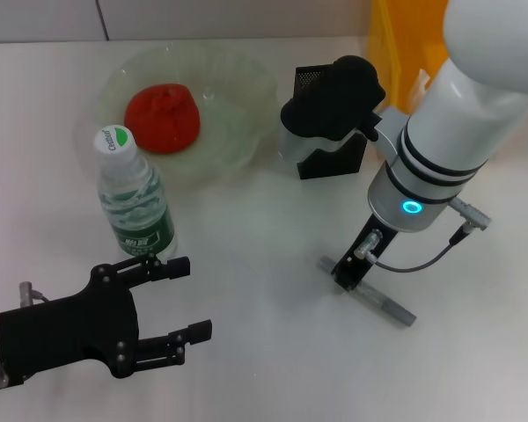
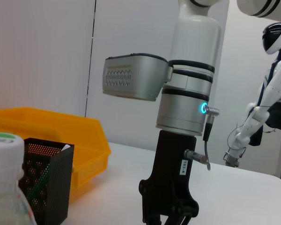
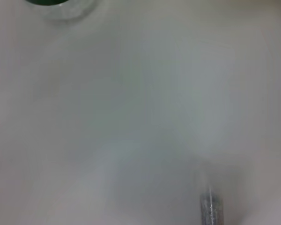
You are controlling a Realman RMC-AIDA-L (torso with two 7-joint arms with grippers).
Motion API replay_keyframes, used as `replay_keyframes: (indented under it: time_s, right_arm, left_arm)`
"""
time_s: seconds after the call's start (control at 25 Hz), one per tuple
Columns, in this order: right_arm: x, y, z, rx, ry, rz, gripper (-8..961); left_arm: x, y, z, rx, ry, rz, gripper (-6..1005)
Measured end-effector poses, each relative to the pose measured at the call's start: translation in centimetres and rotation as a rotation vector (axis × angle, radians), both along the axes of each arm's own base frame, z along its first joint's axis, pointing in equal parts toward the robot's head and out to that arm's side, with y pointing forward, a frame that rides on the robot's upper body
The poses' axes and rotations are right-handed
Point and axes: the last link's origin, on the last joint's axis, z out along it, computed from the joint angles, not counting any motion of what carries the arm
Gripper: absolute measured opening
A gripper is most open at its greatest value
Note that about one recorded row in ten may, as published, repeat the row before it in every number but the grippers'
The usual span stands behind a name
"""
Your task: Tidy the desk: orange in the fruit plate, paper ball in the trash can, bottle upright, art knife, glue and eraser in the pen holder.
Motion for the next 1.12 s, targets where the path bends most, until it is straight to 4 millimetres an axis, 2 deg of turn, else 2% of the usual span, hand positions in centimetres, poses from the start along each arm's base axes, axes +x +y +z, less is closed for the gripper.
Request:
replay_keyframes:
  time_s: [0.16,0.2,0.24,0.28,0.32,0.36,0.4,0.44,0.56,0.68,0.76,0.8,0.84,0.96,1.0,1.04,1.08,1.12]
  right_arm:
    - [-0.6,0.0,0.6,0.008,0.026,0.025,151]
    - [-1.3,0.1,1.6,0.032,0.078,0.04,149]
    - [-1.3,0.1,1.6,0.032,0.078,0.04,147]
    - [-2.1,0.6,3.7,0.088,0.161,0.061,145]
    - [-2.1,0.6,3.7,0.088,0.161,0.061,143]
    - [-2.5,1.0,5.3,0.135,0.214,0.08,141]
    - [-3.2,1.4,8.0,0.22,0.303,0.136,139]
    - [-3.2,1.4,8.0,0.22,0.303,0.136,138]
    - [-4.1,1.6,11.7,0.367,0.454,0.312,134]
    - [-3.6,1.7,13.6,0.536,0.601,0.51,130]
    - [-3.0,1.8,14.0,0.605,0.674,0.572,129]
    - [-1.8,2.1,13.9,0.672,0.755,0.627,128]
    - [-1.8,2.1,13.9,0.672,0.755,0.627,127]
    - [0.1,2.7,13.2,0.735,0.863,0.669,125]
    - [1.4,2.9,12.5,0.762,0.935,0.673,124]
    - [1.4,2.9,12.5,0.762,0.935,0.673,124]
    - [2.6,2.9,11.8,0.779,0.973,0.692,123]
    - [2.6,2.9,11.8,0.779,0.973,0.692,123]
  left_arm:
    - [0.1,0.1,0.0,0.0,-0.001,-0.002,797]
    - [0.1,0.1,0.0,0.0,-0.001,-0.002,797]
    - [0.1,0.0,0.0,0.0,-0.002,-0.003,797]
    - [0.1,0.0,0.0,0.0,-0.002,-0.003,797]
    - [0.1,0.0,0.0,0.0,-0.003,-0.003,797]
    - [0.1,0.0,0.0,0.0,-0.003,-0.003,797]
    - [0.1,0.0,0.0,0.0,-0.003,-0.003,797]
    - [0.1,0.0,0.0,0.0,-0.003,-0.003,797]
    - [0.1,0.1,0.0,0.002,-0.005,-0.002,797]
    - [0.1,0.1,-0.1,0.001,-0.005,0.0,797]
    - [0.1,0.1,-0.1,0.0,-0.006,0.002,797]
    - [0.1,0.1,-0.2,0.001,-0.006,0.003,797]
    - [0.1,0.1,-0.2,0.001,-0.006,0.003,797]
    - [0.1,0.1,-0.2,0.001,-0.006,0.003,797]
    - [0.1,0.1,-0.2,0.001,-0.006,0.003,797]
    - [0.1,0.1,-0.1,0.002,-0.006,0.002,797]
    - [0.1,0.1,-0.1,0.002,-0.006,0.002,797]
    - [0.1,0.1,-0.1,0.003,-0.005,0.0,797]
